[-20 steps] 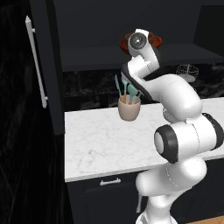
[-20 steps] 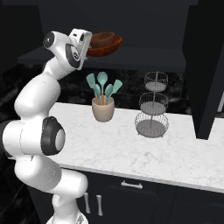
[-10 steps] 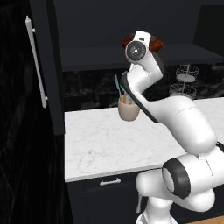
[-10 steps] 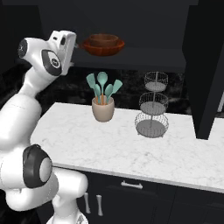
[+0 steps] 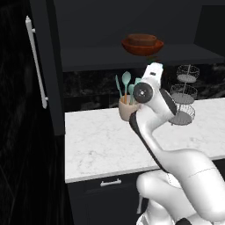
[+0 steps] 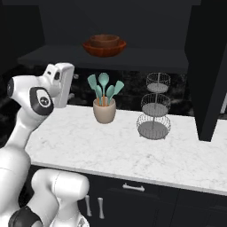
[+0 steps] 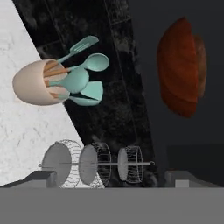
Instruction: Pick up the bowls on the counter and stack them on top of one another in the open cabinet. Place the smaller bowl on top of the larger bowl.
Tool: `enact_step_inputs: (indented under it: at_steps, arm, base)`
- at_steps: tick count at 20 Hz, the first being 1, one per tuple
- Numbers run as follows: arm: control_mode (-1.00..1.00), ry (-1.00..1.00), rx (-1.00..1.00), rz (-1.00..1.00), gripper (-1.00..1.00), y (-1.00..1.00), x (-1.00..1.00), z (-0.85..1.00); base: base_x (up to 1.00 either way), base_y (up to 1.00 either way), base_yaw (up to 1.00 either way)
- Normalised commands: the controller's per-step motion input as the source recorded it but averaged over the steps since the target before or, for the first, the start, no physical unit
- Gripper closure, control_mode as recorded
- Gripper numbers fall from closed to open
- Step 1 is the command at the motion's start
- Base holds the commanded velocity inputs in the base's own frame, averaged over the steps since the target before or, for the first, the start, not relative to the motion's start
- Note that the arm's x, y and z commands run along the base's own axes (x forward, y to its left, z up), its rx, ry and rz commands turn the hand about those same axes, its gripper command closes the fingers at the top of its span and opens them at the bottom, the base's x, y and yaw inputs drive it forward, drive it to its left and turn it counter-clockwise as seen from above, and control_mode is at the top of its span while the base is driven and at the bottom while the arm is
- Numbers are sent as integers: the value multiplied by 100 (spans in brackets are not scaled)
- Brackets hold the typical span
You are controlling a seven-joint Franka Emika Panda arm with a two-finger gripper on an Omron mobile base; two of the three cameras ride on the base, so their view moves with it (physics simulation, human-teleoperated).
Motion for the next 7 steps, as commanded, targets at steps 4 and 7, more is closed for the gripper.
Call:
enact_step_inputs:
  at_steps: [4,7]
  arm:
    - [-100,-4,3,1,-100,-100,-98,-100]
    - [-100,-18,23,0,-100,-100,-70,-100]
  base:
    - [0,0,0]
    - [0,0,0]
